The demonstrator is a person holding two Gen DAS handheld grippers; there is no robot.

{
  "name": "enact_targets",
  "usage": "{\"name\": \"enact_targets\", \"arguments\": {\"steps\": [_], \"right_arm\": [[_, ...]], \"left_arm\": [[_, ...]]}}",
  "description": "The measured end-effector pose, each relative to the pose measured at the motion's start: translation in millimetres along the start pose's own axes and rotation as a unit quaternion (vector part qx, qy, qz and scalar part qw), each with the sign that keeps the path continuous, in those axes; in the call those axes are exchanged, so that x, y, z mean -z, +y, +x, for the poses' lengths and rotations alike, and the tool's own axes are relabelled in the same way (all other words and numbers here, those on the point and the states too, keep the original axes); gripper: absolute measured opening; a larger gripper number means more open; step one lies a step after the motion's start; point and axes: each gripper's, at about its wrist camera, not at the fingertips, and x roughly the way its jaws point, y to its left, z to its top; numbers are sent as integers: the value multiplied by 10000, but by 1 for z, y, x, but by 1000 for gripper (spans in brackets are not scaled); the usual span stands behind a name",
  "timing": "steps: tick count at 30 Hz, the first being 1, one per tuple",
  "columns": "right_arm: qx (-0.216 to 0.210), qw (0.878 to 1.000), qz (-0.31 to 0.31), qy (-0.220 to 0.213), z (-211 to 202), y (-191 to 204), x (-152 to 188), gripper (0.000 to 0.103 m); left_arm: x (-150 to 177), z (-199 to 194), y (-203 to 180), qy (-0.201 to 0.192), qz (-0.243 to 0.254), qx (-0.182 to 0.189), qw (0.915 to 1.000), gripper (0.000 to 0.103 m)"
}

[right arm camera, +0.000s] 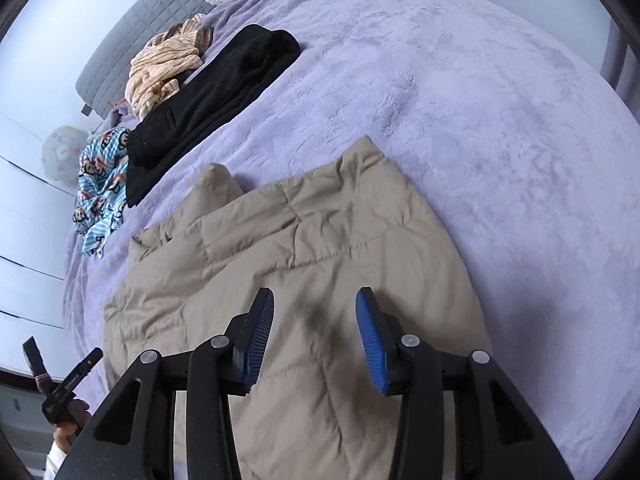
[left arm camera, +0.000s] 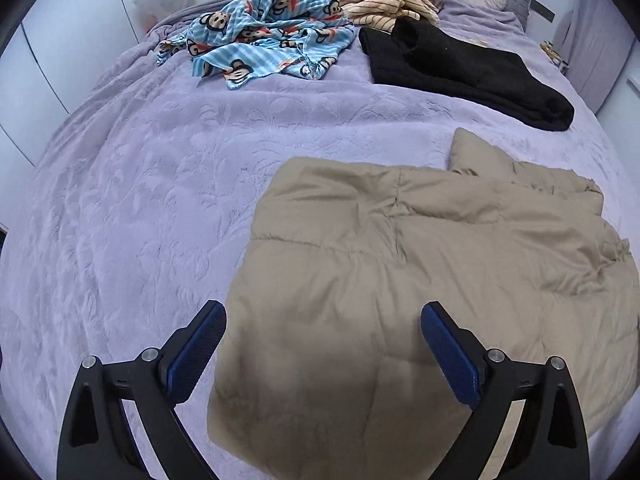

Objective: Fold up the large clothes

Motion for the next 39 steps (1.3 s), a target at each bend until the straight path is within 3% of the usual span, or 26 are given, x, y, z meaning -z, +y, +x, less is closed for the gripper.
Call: {"name": "enact_targets", "arguments": {"steps": [4,6,13,22,24,30,36,39], "right_arm": [[-84,9998,98,137,-15,-4,28,47],[-135,9995,200,204,-21,-7,42,54],[-260,9982,395,365,-36,-9,86,61],[-372,9959,552,612,-35,-15,128,71],[-394,9957,531,654,-33,-15,136,82],[-559,9935,584,807,-16,-20,154,82],[-780,9907,744,834,-4,-24,162,82],[-904,9899,775,773,-4,-24,160,85]], "left_arm": [[22,-12,-4,95,-8,113,9999,99],[33,-18,-5,159,-35,189,9997,99],[66,-34,-8,303,-87,387,9988,99],[110,-30,-5,643,-247,745,9948,99],[120,-25,-2,714,-346,874,9930,99],[149,-11,5,784,-783,1185,9868,99],[155,-9,5,871,-1029,1715,9759,99],[153,-11,-4,835,-860,1588,9800,99]]}}
